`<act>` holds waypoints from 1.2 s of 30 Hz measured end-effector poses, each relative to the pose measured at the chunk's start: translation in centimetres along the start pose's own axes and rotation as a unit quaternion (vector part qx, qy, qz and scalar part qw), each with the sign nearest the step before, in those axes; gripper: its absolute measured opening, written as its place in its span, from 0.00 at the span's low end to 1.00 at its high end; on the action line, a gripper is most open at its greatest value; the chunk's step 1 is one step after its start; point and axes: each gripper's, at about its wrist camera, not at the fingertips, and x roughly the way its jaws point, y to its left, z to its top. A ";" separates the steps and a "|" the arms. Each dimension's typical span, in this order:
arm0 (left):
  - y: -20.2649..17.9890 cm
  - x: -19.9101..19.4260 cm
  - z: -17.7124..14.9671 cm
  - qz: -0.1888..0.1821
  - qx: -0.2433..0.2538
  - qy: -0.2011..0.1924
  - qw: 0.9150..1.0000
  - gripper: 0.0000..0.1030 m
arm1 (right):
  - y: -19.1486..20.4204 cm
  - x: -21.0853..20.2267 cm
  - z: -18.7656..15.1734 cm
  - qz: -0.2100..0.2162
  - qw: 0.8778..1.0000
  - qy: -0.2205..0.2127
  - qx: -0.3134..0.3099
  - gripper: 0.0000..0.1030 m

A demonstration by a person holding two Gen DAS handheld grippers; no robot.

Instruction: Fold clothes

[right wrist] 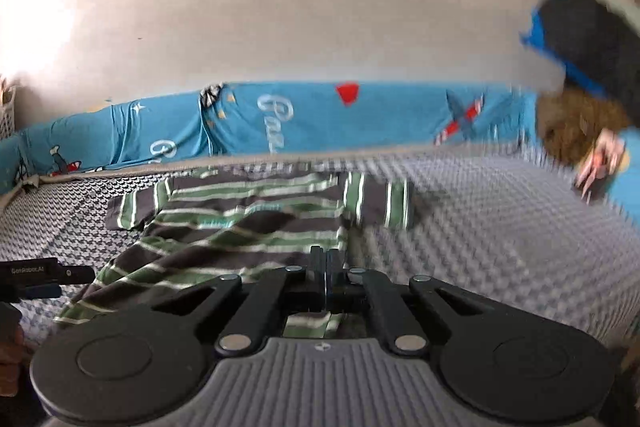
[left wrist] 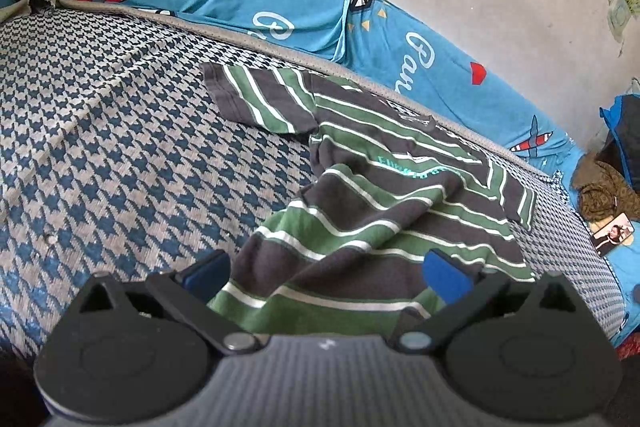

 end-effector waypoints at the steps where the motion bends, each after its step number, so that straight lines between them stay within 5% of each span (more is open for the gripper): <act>1: 0.1 -0.1 0.0 0.000 0.000 -0.001 1.000 1.00 | -0.1 0.3 -0.3 0.002 1.000 0.007 0.002 0.04; 6: 0.2 -0.5 0.3 -0.001 -0.006 -0.003 1.000 1.00 | -0.3 1.7 -1.8 0.009 0.999 0.043 0.006 0.28; 15: 0.0 -0.5 0.4 -0.007 -0.007 -0.002 1.000 1.00 | -0.8 5.4 -4.2 0.003 0.994 0.107 0.004 0.40; 23: 0.2 -0.4 0.3 -0.003 -0.010 -0.001 1.000 1.00 | -1.5 8.9 -5.6 0.009 0.990 0.138 0.021 0.38; 29: 0.3 -0.3 0.3 -0.001 -0.011 -0.001 1.000 1.00 | -1.1 8.7 -5.6 0.047 0.987 0.154 0.025 0.08; 36: 0.5 -0.3 0.4 0.002 -0.015 -0.002 1.000 1.00 | -3.0 5.3 -2.6 0.117 0.965 0.146 0.182 0.07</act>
